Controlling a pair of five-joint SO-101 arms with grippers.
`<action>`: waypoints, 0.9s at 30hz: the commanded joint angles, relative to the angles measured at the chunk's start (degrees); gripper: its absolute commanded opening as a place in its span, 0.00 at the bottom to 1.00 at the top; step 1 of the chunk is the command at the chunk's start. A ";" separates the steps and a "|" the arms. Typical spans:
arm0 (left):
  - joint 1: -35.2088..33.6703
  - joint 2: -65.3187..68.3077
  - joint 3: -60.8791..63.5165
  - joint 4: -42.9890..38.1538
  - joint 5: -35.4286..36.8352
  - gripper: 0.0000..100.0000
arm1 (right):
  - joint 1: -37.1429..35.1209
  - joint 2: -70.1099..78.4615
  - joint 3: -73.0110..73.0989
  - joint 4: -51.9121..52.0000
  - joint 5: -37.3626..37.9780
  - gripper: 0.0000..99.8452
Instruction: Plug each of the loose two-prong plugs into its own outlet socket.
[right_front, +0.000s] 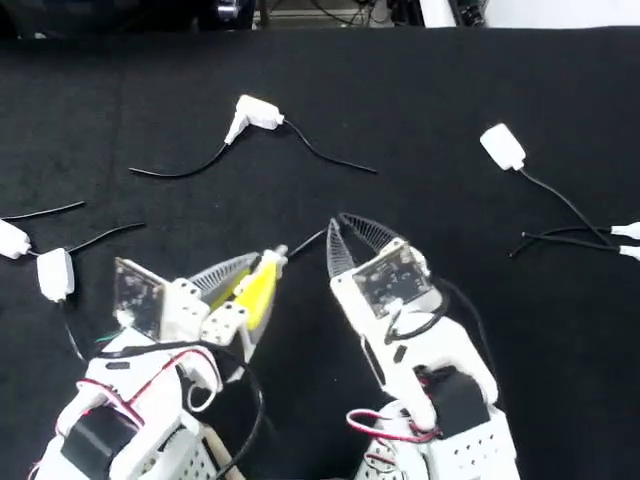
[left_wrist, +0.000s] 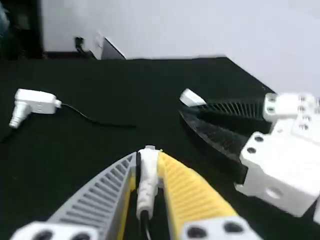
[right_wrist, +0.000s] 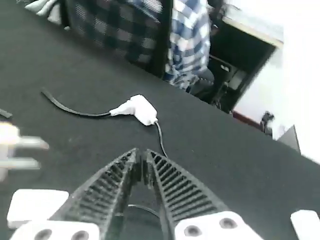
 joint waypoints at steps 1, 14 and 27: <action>-3.47 0.18 -0.66 -2.37 0.62 0.03 | 2.46 0.48 4.26 -7.91 -4.13 0.01; -3.74 12.48 -3.91 9.58 0.44 0.03 | 2.46 0.48 14.55 -17.49 -11.78 0.01; -16.75 42.55 -22.73 16.35 6.59 0.03 | 2.37 0.57 15.87 -19.16 -11.43 0.01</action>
